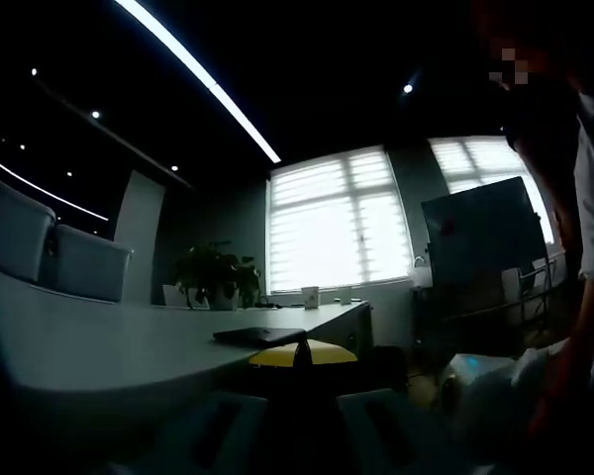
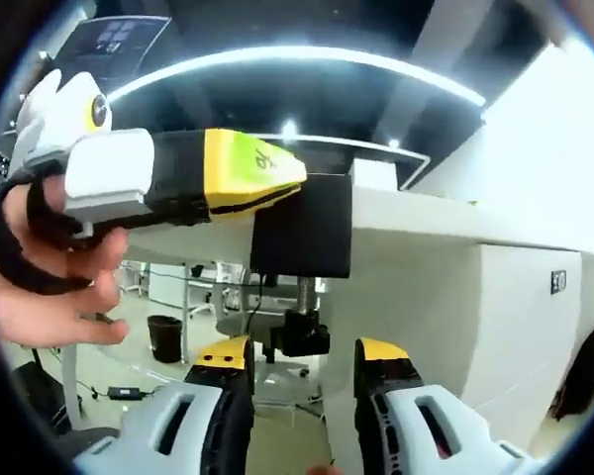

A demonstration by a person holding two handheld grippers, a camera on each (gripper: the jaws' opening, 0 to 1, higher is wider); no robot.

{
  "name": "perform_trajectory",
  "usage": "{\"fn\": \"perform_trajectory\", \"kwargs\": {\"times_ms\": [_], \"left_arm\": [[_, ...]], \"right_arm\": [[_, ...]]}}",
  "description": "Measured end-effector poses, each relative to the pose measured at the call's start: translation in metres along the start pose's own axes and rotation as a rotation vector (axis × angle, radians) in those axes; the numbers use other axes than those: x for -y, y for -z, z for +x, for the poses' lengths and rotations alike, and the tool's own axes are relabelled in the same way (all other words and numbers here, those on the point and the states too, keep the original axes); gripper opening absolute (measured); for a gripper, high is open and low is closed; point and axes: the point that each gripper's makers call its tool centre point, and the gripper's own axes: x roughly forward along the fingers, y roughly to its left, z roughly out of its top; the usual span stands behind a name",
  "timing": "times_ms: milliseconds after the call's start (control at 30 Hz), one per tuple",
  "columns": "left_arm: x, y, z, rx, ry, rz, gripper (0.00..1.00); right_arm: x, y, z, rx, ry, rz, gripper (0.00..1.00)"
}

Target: Clamp the fixed fixture on the desktop, loosen the retaining clip, secure it to the edge of the desk, and tighten the retaining clip.

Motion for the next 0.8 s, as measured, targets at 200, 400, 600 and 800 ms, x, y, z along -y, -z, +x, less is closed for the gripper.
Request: {"fn": "perform_trajectory", "kwargs": {"times_ms": [200, 400, 600, 800], "left_arm": [[0.0, 0.0, 0.0, 0.005, 0.003, -0.007, 0.01], [-0.001, -0.001, -0.001, 0.014, 0.002, -0.015, 0.01], [-0.001, 0.0, 0.0, 0.007, 0.004, -0.012, 0.01], [-0.001, 0.0, 0.0, 0.009, 0.004, -0.013, 0.01]], "right_arm": [[-0.008, 0.0, 0.012, -0.001, -0.006, 0.023, 0.33], [-0.006, 0.0, 0.008, 0.003, 0.006, -0.005, 0.25], [-0.011, -0.002, 0.005, 0.019, -0.106, 0.031, 0.24], [-0.016, -0.003, 0.005, 0.033, -0.282, 0.015, 0.24]]}}
